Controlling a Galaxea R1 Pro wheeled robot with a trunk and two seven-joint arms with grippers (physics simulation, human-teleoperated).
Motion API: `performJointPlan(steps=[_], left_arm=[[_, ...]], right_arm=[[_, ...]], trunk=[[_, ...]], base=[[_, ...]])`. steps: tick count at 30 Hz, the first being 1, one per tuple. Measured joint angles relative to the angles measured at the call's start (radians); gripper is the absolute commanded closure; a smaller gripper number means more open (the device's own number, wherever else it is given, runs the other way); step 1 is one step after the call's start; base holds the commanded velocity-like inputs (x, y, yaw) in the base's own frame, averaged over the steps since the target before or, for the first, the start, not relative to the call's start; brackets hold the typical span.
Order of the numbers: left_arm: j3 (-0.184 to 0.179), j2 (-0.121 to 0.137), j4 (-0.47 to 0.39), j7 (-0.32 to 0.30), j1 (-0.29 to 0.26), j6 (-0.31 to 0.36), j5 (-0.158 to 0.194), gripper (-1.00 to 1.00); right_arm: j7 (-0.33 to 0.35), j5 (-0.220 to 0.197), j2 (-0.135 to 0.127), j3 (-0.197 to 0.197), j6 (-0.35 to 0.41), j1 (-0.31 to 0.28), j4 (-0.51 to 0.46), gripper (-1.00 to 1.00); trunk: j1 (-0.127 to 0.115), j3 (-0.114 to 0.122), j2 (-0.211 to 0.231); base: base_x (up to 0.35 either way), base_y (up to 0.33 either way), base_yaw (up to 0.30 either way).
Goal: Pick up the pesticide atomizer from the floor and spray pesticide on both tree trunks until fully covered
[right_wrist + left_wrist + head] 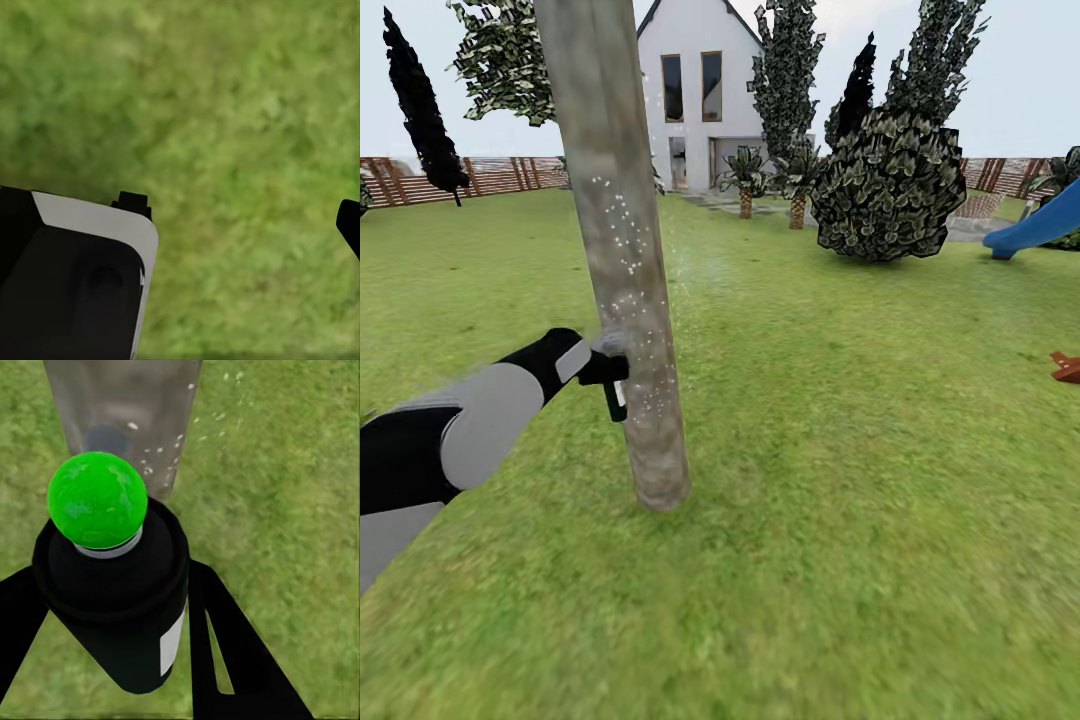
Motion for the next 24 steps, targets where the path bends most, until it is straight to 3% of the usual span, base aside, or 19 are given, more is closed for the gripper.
performJointPlan(steps=[5,16,24], left_arm=[[0.000,0.005,0.000,0.000,0.118,-0.091,0.000,1.00],[0.001,0.007,0.000,0.002,0.285,-0.274,-0.002,1.00],[0.001,0.007,0.000,0.004,0.429,-0.462,-0.001,1.00]], right_arm=[[0.001,0.001,0.000,0.000,0.000,-0.001,0.000,-1.00],[0.001,0.001,0.000,0.000,0.000,0.000,0.000,-1.00],[0.001,0.001,0.000,0.000,0.000,0.000,0.000,-1.00]], trunk=[[0.000,0.000,0.000],[0.000,0.000,0.000],[0.000,0.000,0.000]], base=[[0.000,0.000,0.000],[0.000,0.000,0.000],[0.000,0.000,0.000]])
